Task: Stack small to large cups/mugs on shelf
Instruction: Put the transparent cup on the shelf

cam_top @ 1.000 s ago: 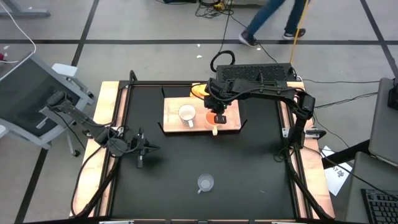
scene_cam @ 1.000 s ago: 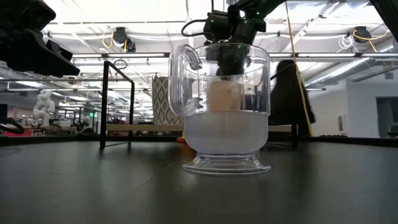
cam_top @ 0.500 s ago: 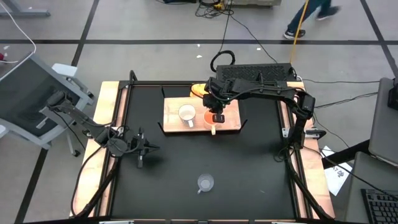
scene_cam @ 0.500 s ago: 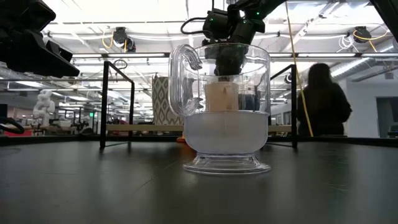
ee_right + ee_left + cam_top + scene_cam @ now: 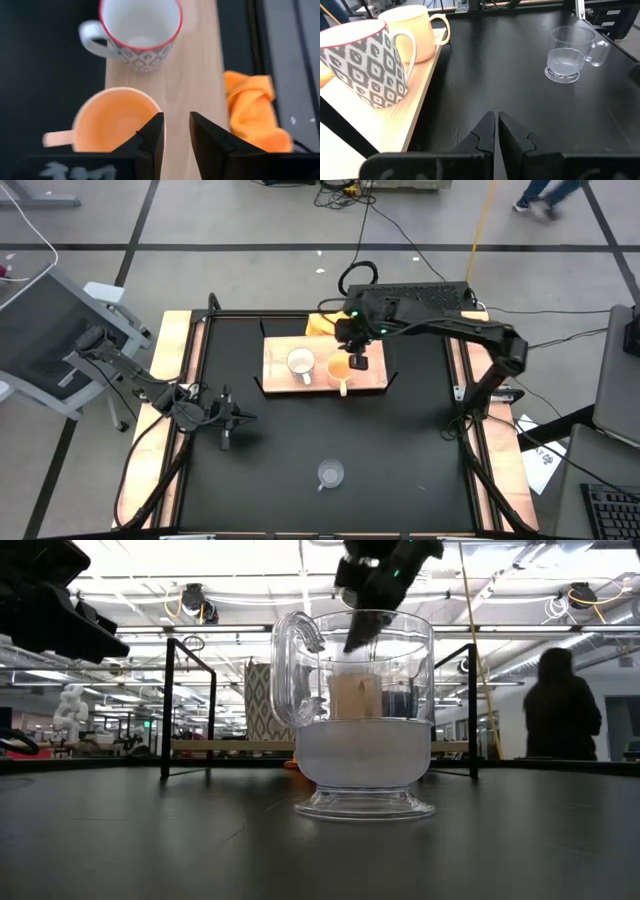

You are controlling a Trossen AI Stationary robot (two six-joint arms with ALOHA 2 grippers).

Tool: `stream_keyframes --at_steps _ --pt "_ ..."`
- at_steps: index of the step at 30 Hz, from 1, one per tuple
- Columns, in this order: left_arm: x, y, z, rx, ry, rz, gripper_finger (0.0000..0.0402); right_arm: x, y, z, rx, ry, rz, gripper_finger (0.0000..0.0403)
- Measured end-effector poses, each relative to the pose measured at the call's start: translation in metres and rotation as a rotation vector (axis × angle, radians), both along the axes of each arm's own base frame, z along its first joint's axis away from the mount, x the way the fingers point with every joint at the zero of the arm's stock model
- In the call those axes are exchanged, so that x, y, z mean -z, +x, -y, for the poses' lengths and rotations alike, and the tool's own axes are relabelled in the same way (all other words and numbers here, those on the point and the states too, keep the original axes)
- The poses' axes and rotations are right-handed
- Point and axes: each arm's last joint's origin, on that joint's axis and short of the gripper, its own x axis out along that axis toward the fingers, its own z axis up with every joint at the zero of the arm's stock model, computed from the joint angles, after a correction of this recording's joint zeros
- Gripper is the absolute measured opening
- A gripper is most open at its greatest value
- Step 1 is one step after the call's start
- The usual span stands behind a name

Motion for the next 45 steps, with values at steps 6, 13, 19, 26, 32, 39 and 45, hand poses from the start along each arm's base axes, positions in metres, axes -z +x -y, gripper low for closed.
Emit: stream_keyframes --at_steps 6,13,19,26,32,39,45 --pt "-0.001 0.000 0.000 -0.003 -0.004 0.008 0.0024 -0.044 -0.034 -0.025 0.002 -0.001 0.100 0.0040" --pt "-0.002 0.001 0.000 -0.012 0.000 0.018 0.0024 -0.057 -0.070 -0.065 -0.038 0.041 0.174 0.0007" --pt "-0.003 0.001 0.000 -0.022 0.001 0.029 0.0024 -0.034 -0.089 -0.102 -0.096 0.110 0.223 0.0001" --pt "-0.004 0.001 0.000 -0.016 0.011 0.041 0.0024 0.007 -0.115 -0.138 -0.140 0.134 0.325 0.0000" --pt "-0.006 0.002 0.000 -0.018 0.015 0.063 0.0024 0.044 -0.137 -0.158 -0.135 0.114 0.392 0.0000" --pt "-0.007 0.002 0.001 -0.019 0.010 0.070 0.0024 0.078 -0.155 -0.170 -0.178 0.157 0.488 0.0000" --pt "-0.007 0.002 0.000 -0.027 0.008 0.071 0.0024 0.106 -0.168 -0.173 -0.163 0.168 0.520 0.0000"
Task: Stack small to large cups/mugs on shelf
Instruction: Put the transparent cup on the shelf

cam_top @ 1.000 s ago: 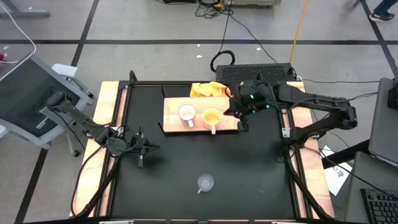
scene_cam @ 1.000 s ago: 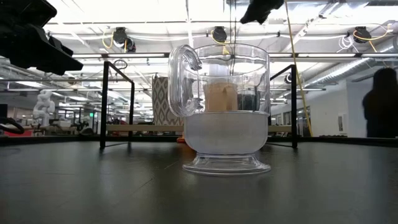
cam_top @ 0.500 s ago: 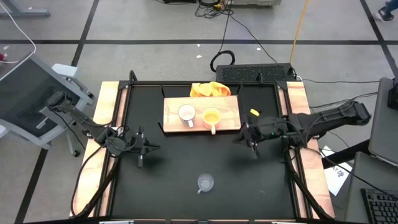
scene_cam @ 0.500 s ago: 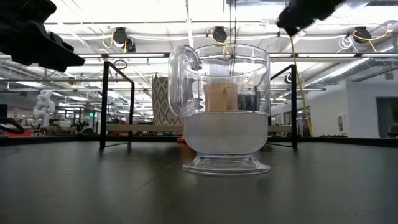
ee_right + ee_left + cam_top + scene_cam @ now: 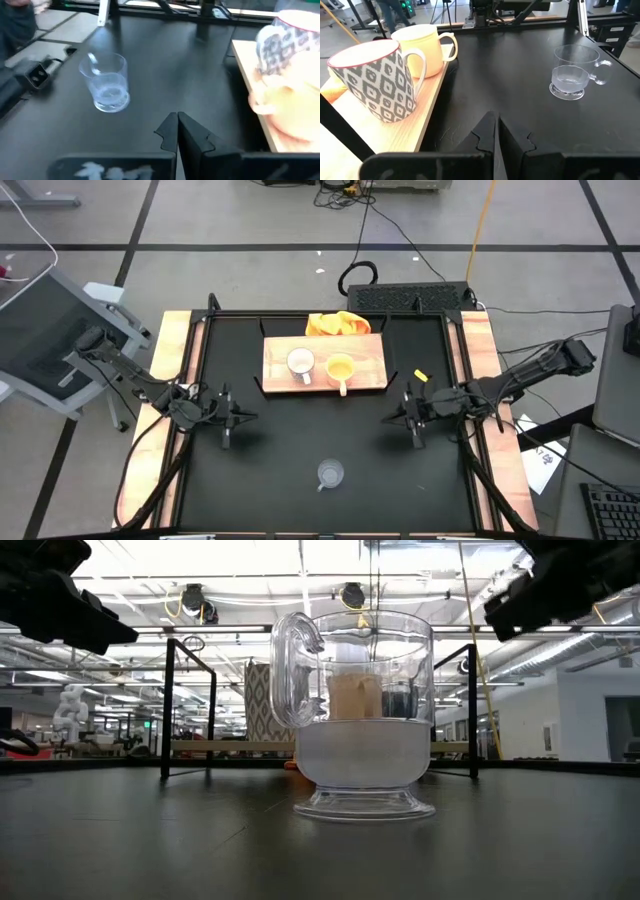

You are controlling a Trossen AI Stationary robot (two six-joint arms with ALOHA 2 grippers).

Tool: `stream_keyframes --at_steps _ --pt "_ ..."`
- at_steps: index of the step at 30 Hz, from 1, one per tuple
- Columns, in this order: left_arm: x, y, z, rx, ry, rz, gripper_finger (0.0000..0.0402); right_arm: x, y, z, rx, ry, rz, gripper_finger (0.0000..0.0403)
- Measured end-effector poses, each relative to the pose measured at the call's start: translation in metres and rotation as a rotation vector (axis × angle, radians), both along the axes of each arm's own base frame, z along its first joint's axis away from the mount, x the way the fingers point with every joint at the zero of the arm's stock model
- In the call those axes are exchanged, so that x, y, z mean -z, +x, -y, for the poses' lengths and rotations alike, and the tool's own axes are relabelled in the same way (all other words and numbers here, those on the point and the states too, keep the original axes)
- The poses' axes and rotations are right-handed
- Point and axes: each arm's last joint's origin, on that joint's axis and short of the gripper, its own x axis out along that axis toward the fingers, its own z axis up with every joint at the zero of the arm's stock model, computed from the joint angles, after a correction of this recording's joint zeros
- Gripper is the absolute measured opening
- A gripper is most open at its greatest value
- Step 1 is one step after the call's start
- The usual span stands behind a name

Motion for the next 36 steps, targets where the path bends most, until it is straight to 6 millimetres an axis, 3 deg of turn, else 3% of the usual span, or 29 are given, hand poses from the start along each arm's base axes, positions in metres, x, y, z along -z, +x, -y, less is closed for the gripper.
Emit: stream_keyframes --at_steps 20,36 --pt "0.000 0.000 0.000 -0.001 0.003 -0.002 0.0024 0.059 -0.032 0.003 0.001 0.120 0.177 0.0000" --pt "0.000 0.000 0.000 -0.002 0.002 -0.001 0.0024 0.052 -0.038 0.008 0.007 0.040 0.254 0.0000"
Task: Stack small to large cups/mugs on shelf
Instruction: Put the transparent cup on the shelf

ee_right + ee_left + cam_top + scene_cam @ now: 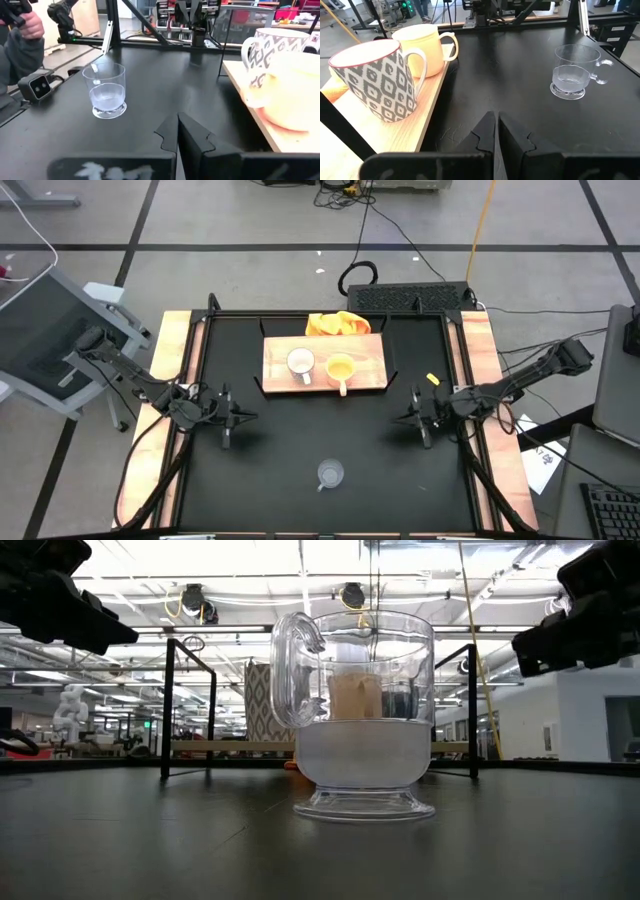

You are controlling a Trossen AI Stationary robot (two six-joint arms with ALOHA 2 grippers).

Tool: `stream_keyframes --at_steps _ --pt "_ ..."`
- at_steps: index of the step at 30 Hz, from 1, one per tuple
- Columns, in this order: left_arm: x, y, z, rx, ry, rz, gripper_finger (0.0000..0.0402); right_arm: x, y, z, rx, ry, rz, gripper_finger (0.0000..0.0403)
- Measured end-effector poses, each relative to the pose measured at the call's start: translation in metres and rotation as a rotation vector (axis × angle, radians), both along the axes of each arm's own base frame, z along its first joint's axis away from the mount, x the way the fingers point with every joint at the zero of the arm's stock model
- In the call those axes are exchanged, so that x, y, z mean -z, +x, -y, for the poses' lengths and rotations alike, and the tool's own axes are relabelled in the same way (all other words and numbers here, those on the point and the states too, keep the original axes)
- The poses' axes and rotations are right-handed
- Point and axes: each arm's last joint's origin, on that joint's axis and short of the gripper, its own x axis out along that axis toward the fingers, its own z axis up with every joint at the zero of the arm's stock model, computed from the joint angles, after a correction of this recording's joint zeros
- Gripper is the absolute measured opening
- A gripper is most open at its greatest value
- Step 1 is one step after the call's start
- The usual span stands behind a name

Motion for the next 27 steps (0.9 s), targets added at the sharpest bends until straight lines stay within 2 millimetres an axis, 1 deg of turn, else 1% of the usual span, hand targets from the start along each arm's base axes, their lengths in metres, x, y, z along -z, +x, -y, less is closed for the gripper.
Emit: stream_keyframes --at_steps 13,17,20,24,27 --pt "0.000 0.000 0.000 -0.006 0.004 0.001 0.0024 -0.014 -0.011 0.002 -0.021 -0.032 0.123 0.0000" --pt "0.000 0.000 0.000 -0.006 0.007 0.001 0.0024 -0.016 -0.014 0.004 -0.020 -0.020 0.151 0.0000" --pt "-0.001 0.000 0.000 -0.003 0.011 0.011 0.0024 -0.015 -0.015 0.004 -0.019 -0.018 0.140 0.0000" --pt "-0.013 0.003 0.002 0.017 -0.027 0.111 0.0024 -0.015 -0.015 0.004 -0.019 -0.021 0.140 0.0000" --pt "-0.031 0.007 0.006 0.058 -0.033 0.142 0.0024 -0.015 -0.015 0.004 -0.019 -0.021 0.139 0.0000"
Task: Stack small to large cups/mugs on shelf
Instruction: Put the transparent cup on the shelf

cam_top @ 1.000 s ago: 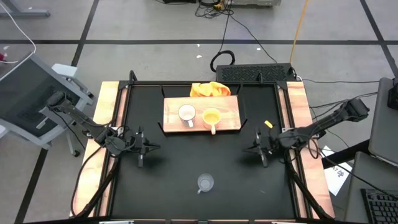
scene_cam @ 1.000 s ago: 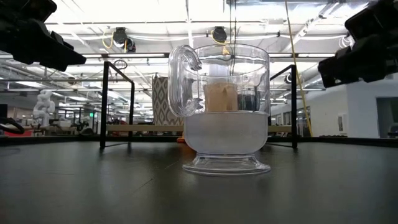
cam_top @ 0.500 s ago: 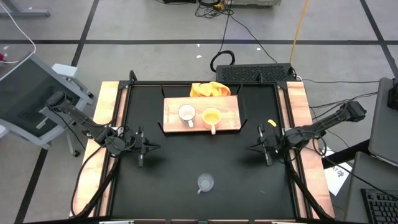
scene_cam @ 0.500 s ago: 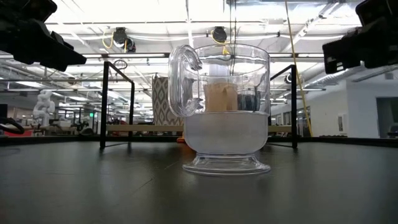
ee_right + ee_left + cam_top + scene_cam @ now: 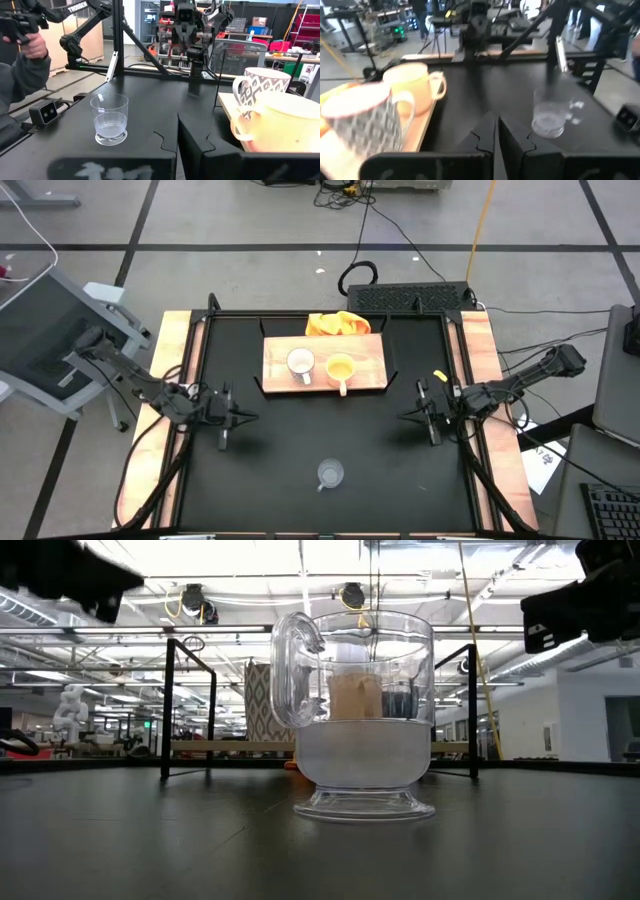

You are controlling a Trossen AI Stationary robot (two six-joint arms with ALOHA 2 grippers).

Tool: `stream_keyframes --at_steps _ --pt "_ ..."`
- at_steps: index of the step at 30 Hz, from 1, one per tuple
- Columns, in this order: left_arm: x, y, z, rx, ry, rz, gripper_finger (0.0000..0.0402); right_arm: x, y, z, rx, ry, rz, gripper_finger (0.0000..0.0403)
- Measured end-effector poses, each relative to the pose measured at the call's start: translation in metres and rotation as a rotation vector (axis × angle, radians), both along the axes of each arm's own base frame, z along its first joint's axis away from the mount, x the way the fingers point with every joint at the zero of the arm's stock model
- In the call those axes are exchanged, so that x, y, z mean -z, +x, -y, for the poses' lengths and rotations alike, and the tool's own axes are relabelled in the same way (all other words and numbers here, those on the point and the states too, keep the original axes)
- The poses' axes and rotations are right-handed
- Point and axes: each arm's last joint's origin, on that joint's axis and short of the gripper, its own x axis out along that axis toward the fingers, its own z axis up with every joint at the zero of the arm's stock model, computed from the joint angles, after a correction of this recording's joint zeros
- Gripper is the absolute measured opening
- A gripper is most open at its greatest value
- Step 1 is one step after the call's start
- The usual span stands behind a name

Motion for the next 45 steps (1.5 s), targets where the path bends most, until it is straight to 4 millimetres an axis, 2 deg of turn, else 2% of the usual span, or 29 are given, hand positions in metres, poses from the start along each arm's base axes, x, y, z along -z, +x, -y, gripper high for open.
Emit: stream_keyframes --at_steps 8,14,23,32,39,42,45 --pt "-0.047 0.023 0.014 0.001 0.058 -0.043 0.0024 0.000 0.000 0.000 0.000 -0.005 -0.002 0.0000" --pt "-0.071 0.045 0.021 0.005 0.060 -0.071 0.0024 0.001 0.000 0.000 0.000 -0.007 -0.007 0.0000" --pt "-0.085 0.076 0.019 0.101 0.059 -0.154 0.0023 0.002 0.000 0.000 -0.001 -0.011 -0.018 0.0000" --pt "-0.111 0.122 0.013 0.220 -0.001 -0.193 0.0024 0.003 0.000 0.000 -0.001 -0.013 -0.022 0.0000" --pt "-0.125 0.156 0.012 0.309 0.031 -0.290 0.0024 0.004 0.000 0.000 -0.001 -0.018 -0.035 0.0000" --pt "-0.122 0.172 0.014 0.356 0.042 -0.366 0.0034 0.004 0.000 0.000 -0.001 -0.019 -0.037 0.0000" --pt "-0.118 0.186 0.019 0.364 0.053 -0.427 0.0066 0.005 0.000 0.000 -0.001 -0.021 -0.042 0.0000"
